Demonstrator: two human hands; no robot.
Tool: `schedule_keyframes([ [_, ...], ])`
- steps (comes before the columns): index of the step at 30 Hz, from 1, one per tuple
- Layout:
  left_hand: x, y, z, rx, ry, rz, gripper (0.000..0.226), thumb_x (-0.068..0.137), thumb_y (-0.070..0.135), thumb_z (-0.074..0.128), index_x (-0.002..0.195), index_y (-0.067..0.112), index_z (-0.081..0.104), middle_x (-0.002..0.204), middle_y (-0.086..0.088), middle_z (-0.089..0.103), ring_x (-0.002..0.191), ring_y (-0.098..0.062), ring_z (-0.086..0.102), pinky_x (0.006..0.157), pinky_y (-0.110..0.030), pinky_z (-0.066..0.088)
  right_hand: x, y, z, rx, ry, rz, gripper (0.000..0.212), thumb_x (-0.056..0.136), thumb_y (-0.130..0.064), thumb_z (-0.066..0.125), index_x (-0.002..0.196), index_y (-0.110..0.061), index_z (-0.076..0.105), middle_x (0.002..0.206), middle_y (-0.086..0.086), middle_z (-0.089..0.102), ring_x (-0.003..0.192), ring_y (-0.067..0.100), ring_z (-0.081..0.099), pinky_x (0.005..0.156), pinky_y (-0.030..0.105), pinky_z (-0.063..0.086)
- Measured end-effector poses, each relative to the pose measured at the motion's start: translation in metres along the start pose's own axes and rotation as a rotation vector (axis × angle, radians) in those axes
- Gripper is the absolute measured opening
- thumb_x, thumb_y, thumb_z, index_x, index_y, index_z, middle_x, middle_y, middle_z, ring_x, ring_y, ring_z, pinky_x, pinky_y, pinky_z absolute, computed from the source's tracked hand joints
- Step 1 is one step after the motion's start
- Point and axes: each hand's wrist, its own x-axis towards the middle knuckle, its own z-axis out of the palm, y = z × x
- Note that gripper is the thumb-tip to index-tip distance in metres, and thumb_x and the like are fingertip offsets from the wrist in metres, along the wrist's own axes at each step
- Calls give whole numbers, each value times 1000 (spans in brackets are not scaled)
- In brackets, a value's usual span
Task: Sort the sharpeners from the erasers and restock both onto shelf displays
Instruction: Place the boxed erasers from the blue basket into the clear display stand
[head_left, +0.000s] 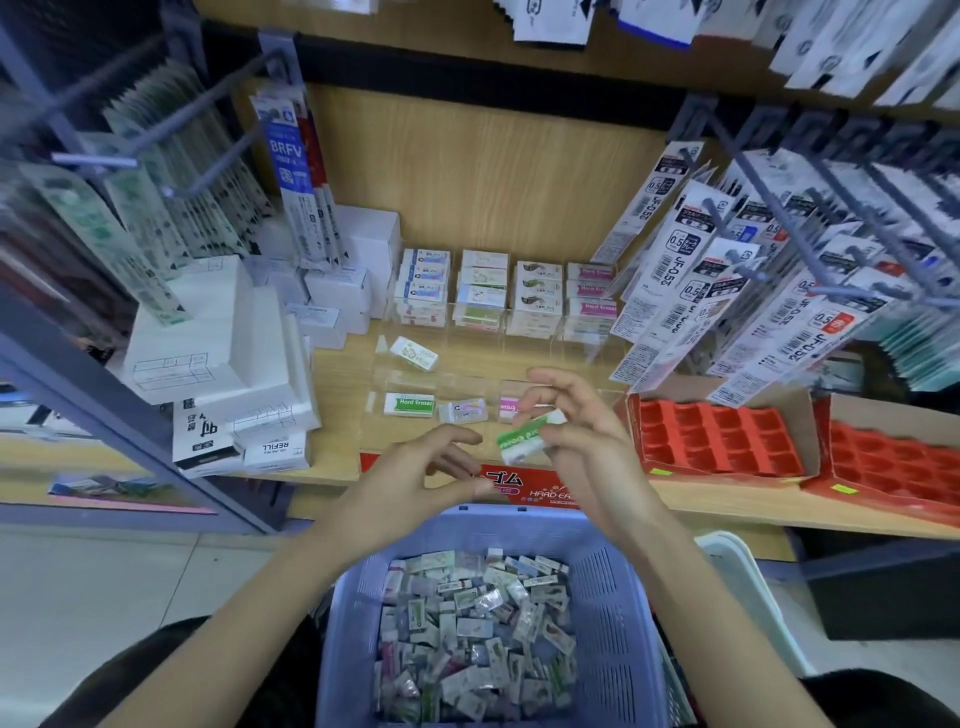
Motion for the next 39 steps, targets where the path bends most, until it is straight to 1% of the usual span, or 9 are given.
schedule_keyframes([
  [5,-3,8,9,-204,118,42,43,69,34,70,109,30,55,87,1,65,85,-7,63,82,-16,47,-13,15,17,96,-13,-4,49,76,4,49,122,-10,48,104,4,62,104,18,56,90,31,43],
  [9,1,3,3,-163,168,51,34,69,34,68,102,29,61,96,0,68,89,-6,62,82,-16,47,-16,20,21,-146,8,-34,44,79,-4,58,121,-15,51,125,6,55,120,17,50,93,29,46],
  [13,6,-4,-2,-124,223,54,31,67,37,69,97,32,60,91,4,68,87,-9,61,83,-24,48,-12,24,20,-339,81,-39,40,82,-5,66,113,-26,55,124,7,57,113,18,57,91,31,49],
  [19,4,-11,-11,-61,258,57,29,74,24,74,92,39,56,86,17,65,85,5,57,82,-17,44,-4,28,19,-570,108,-70,40,83,-3,68,104,-35,59,111,-11,58,92,18,62,82,23,50],
  [21,3,-12,-13,-16,262,48,30,76,21,75,90,38,55,88,15,64,85,4,57,77,-13,43,-2,30,24,-439,151,-93,42,83,4,66,110,-27,58,111,-3,62,95,17,62,81,26,51],
  [24,-1,-13,-7,69,283,45,27,75,26,76,82,32,51,82,11,64,80,0,58,68,-8,40,3,36,40,8,303,-14,44,82,10,62,118,-12,51,107,6,66,94,18,64,84,30,53],
  [28,-5,-18,-8,260,365,19,31,75,30,77,81,19,48,70,13,54,67,-7,55,60,-19,41,14,46,68,319,363,182,15,90,6,53,98,-4,60,94,15,68,85,25,64,77,27,54],
  [34,-15,-29,-30,453,317,45,27,78,33,74,91,25,52,75,23,48,70,-7,55,64,-26,37,40,52,92,-98,346,255,21,96,-8,49,97,-18,68,107,8,67,102,25,61,91,41,50],
  [39,-17,-40,-53,240,270,54,50,77,18,75,119,33,52,88,18,54,77,0,56,72,-13,42,42,46,89,-326,130,295,21,94,-4,50,93,-21,63,99,-4,62,87,10,57,72,19,47],
])
